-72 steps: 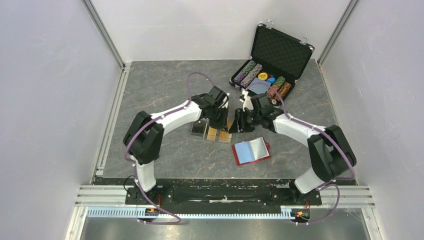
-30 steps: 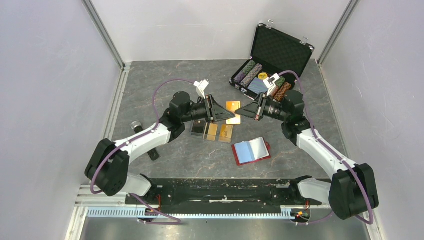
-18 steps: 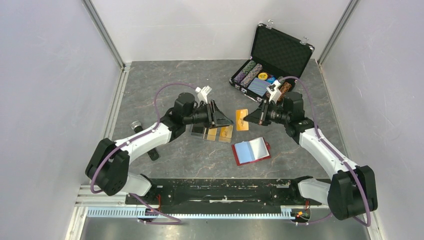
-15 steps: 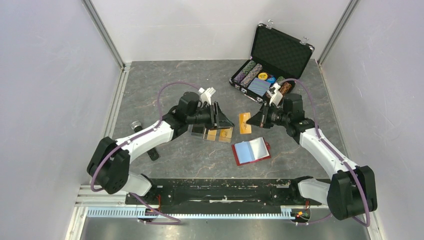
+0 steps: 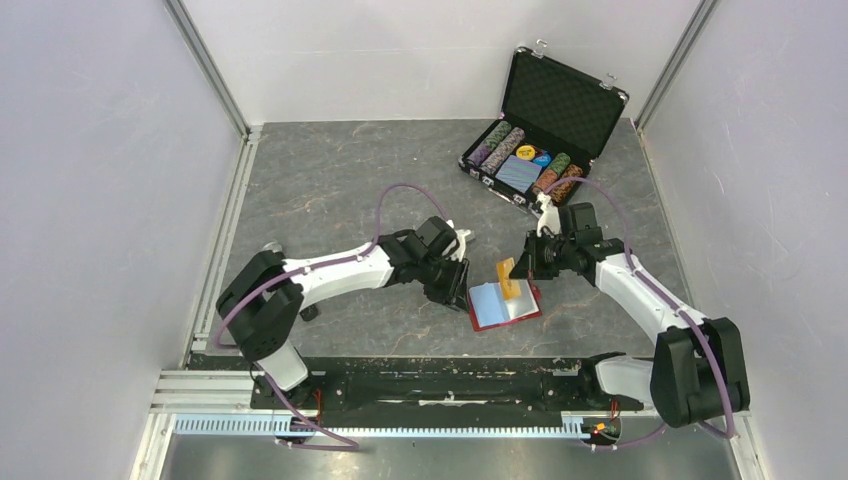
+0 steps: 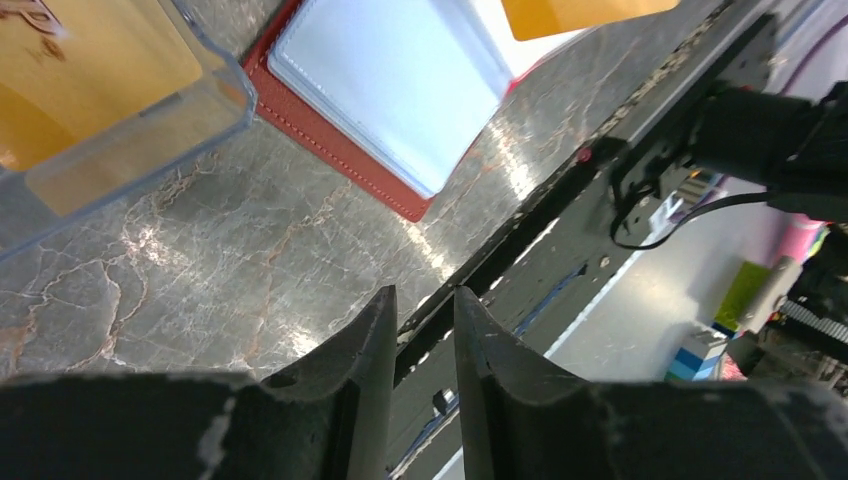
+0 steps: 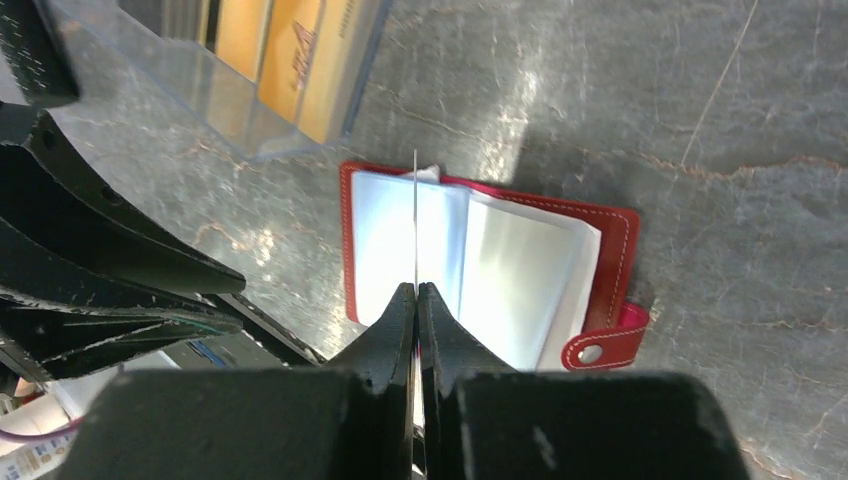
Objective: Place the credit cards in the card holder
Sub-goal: Insert the credit card into the card holder.
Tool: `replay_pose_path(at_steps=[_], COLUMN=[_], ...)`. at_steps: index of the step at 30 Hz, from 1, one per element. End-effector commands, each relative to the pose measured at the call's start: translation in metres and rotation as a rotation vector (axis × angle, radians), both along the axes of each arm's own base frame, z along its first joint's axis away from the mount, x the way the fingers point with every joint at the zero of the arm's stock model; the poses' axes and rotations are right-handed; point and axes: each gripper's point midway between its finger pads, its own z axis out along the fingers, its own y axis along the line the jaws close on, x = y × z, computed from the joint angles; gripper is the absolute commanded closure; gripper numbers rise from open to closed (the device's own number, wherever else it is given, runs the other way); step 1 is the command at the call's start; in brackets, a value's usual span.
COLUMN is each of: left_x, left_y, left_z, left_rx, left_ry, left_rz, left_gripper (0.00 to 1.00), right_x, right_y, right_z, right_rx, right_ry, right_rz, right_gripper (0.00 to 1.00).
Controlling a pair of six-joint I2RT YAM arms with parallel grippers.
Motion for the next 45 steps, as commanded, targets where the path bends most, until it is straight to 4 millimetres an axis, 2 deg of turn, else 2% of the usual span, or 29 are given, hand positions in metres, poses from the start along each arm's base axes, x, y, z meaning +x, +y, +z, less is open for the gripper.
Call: replay_pose_path(at_steps=[1, 12, 21, 26, 32, 36, 40, 45], left_x=[0.003, -0.001, -0.005, -0.006, -0.003, 0.0, 0.004, 0.002], left_y=[-0.003, -0.019, -0.019, -0.015, -0.003, 0.003, 0.007, 0.011], left_z=[-0.008, -0.03, -0.048, -0.057, -0.063, -0.059, -0.051, -0.057], left_rx=[0.057, 0.093, 0.137, 0.174, 0.247, 0.273, 0.281, 0.3], left_ry=[-0.064, -0.036, -0.022, -0.018, -0.036, -0.065, -0.095, -0.084], left_rz=[-0.074, -0.125, -0.156, -0.16, -0.147, -0.125, -0.101, -0.096], left_gripper=[0.67, 0.71, 0.73, 0.78, 0.91, 0.91, 0.83, 0.84], right_x=[-0.007, -0.018, -0.03, -0.031, -0.032, -0.029, -0.027, -0.03], right_y=[-0.009, -0.006, -0.001, 0.004, 0.006, 0.007, 0.005, 0.005], right_z=[-0.019, -0.044, -0.058, -0.056, -0.053, -0.047, -0.042, -0.042], right_rx=[-0.057, -0.031, 0.012, 0.052, 0.08, 0.086, 0.08, 0.077], right_ry=[0.023, 0.091, 0.141, 0.153, 0.164, 0.149, 0.132, 0.134], right_rz=[0.032, 0.074, 0.085, 0.077, 0.072, 0.065, 0.062, 0.066], right_gripper=[1.0, 1.0, 1.0, 1.0, 1.0, 1.0, 1.0, 1.0])
